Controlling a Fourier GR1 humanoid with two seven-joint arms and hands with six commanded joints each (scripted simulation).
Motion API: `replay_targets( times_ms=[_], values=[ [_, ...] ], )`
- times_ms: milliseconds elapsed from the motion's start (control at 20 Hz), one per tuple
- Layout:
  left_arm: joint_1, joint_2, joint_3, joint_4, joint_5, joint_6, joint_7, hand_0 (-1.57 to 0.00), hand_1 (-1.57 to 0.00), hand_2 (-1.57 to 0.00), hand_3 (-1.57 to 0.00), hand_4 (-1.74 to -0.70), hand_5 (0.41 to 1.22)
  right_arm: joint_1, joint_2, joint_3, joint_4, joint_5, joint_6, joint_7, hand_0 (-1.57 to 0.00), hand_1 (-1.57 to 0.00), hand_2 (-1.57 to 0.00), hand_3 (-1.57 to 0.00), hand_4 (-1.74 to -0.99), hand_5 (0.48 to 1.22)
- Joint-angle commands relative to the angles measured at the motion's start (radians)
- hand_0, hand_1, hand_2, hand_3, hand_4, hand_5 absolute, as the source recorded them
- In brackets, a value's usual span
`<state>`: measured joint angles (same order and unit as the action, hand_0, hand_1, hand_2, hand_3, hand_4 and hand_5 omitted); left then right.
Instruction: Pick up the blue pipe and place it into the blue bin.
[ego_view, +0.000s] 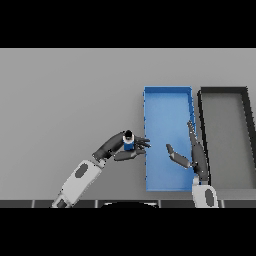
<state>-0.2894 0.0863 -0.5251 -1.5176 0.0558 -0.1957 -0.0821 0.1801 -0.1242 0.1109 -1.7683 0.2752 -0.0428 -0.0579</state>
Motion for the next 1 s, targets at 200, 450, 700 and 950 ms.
replay_targets(
  times_ms=[200, 450, 700, 950],
  values=[
    [0.02, -0.012, 0.006, -0.007, -0.016, -0.015, -0.007, -1.57, -1.57, -1.57, -1.57, -1.47, 1.221, 0.092, 0.043, 0.017, -0.089, 0.05, -0.064, 0.041, 0.0, -0.01, 0.0, 0.0, -1.194, 0.572],
    [0.02, -0.016, 0.02, -0.014, -0.037, -0.032, -0.005, -1.57, -1.57, -1.57, -1.57, -1.47, 1.221, 0.063, -0.002, -0.002, -0.229, -0.128, 0.055, -0.039, 0.0, -0.01, -0.02, 0.0, -1.169, 0.597],
    [0.017, -0.033, 0.032, -0.014, -0.05, -0.049, 0.021, -1.57, -1.57, -1.57, -1.57, -1.47, 1.221, -0.026, -0.117, 0.056, -0.345, -0.194, 0.204, 0.228, 0.0, 0.0, -0.01, 0.0, -1.185, 0.554],
    [0.027, -0.033, 0.034, -0.017, -0.079, -0.067, 0.011, -1.57, -1.57, -1.57, -1.57, -1.47, 1.221, -0.171, -0.162, 0.132, -0.359, -0.207, 0.305, 0.335, 0.0, 0.0, 0.0, 0.0, -1.246, 0.526]
  ],
)
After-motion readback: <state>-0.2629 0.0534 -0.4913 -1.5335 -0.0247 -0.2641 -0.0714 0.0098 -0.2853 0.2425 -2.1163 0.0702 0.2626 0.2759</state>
